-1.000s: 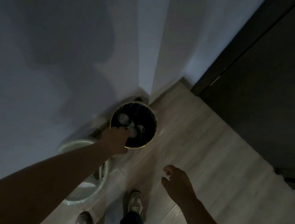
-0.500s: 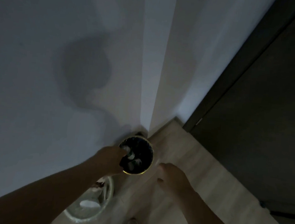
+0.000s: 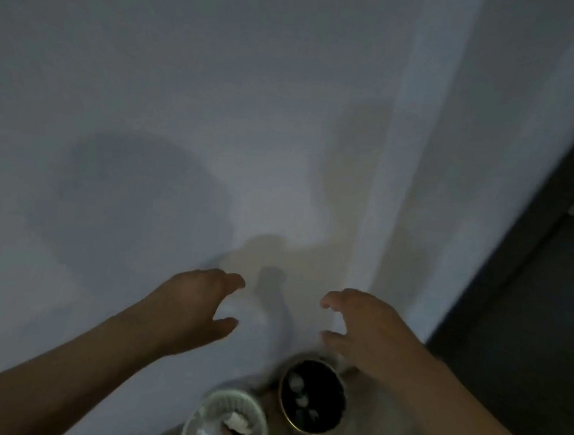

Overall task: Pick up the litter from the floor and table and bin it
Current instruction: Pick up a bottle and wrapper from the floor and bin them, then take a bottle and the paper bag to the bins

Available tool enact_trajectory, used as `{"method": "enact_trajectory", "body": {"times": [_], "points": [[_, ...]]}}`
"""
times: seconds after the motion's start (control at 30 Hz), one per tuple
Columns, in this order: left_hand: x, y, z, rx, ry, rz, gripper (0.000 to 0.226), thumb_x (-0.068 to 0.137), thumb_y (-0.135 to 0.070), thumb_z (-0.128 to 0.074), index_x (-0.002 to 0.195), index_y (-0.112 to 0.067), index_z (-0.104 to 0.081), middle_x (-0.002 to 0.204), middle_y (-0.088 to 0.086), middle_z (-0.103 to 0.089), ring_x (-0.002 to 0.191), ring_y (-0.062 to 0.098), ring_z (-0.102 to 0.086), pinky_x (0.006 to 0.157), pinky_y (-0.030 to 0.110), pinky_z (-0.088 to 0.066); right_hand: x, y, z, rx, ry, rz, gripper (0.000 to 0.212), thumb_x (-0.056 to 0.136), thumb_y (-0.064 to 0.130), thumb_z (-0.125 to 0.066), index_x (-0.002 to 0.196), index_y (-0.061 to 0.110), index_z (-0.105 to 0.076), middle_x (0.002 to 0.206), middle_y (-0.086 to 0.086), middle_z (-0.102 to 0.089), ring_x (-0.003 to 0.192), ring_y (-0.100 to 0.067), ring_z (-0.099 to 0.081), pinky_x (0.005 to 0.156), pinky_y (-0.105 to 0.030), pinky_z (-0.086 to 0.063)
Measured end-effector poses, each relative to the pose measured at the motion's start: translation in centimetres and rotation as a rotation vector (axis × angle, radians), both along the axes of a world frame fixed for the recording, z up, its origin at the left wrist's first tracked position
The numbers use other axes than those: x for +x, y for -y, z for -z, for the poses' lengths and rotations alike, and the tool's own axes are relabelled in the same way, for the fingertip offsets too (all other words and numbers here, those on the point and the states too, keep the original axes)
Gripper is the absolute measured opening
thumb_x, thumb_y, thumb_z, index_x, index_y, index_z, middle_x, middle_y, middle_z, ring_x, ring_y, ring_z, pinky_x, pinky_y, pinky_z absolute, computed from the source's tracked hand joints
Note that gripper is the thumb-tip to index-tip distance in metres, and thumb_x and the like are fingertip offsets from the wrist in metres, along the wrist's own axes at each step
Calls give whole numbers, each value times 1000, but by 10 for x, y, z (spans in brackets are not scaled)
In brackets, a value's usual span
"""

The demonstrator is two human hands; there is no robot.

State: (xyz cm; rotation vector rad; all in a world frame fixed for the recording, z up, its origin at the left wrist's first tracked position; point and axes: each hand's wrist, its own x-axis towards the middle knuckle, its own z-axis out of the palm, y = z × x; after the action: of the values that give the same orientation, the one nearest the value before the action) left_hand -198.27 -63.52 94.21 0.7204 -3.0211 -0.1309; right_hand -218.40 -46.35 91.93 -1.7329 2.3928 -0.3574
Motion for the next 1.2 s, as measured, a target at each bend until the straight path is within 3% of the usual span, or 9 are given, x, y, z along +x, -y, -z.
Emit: {"method": "enact_trajectory", "body": {"times": [0.23,0.6,0.77,0.9,1.1,1.2], "points": [[233,-60,-83,-126,-112,-391,56,85,-52,-59,136,-37,-41,126,-17,-56,110,4,-56,90,17,-41,191,32,-102,-226,-52,-398,39,85,42,-62,122,30,-57,119,10,-57,109,-10,-54,90,-23,-41],[545,-246,-132,-272,-129,-1000,57,83,-50,-61,135,-33,-45,126,-12,-58,113,10,-57,93,22,-43,518,3,-160,-304,-17,-1074,37,85,43,-62,120,32,-57,118,14,-57,105,-5,-54,89,-23,-44],[637,-313,-131,-277,-133,-1276,54,83,-52,-61,133,-37,-44,123,-15,-58,108,5,-57,91,20,-46,642,-7,-172,-306,-17,-1348,39,85,44,-64,121,30,-58,116,11,-58,105,-7,-55,89,-28,-47],[689,-339,-130,-293,-137,-1452,50,83,-48,-63,129,-39,-47,121,-16,-59,105,0,-57,82,12,-41,730,1,-174,-333,-44,-1535,37,82,44,-65,115,29,-60,112,8,-61,105,-9,-56,82,-22,-40],[750,-358,-139,-326,-111,-1731,47,84,-48,-61,127,-33,-51,121,-13,-60,107,6,-56,90,24,-47,834,19,-181,-391,38,-1763,37,83,42,-65,118,30,-60,117,9,-61,108,-9,-55,89,-28,-46],[774,-367,-137,-342,-76,-1843,49,84,-50,-60,128,-35,-48,121,-17,-58,108,1,-54,89,19,-44,877,30,-180,-382,46,-1856,36,82,44,-63,116,30,-61,115,9,-60,107,-11,-56,90,-30,-46]]}}
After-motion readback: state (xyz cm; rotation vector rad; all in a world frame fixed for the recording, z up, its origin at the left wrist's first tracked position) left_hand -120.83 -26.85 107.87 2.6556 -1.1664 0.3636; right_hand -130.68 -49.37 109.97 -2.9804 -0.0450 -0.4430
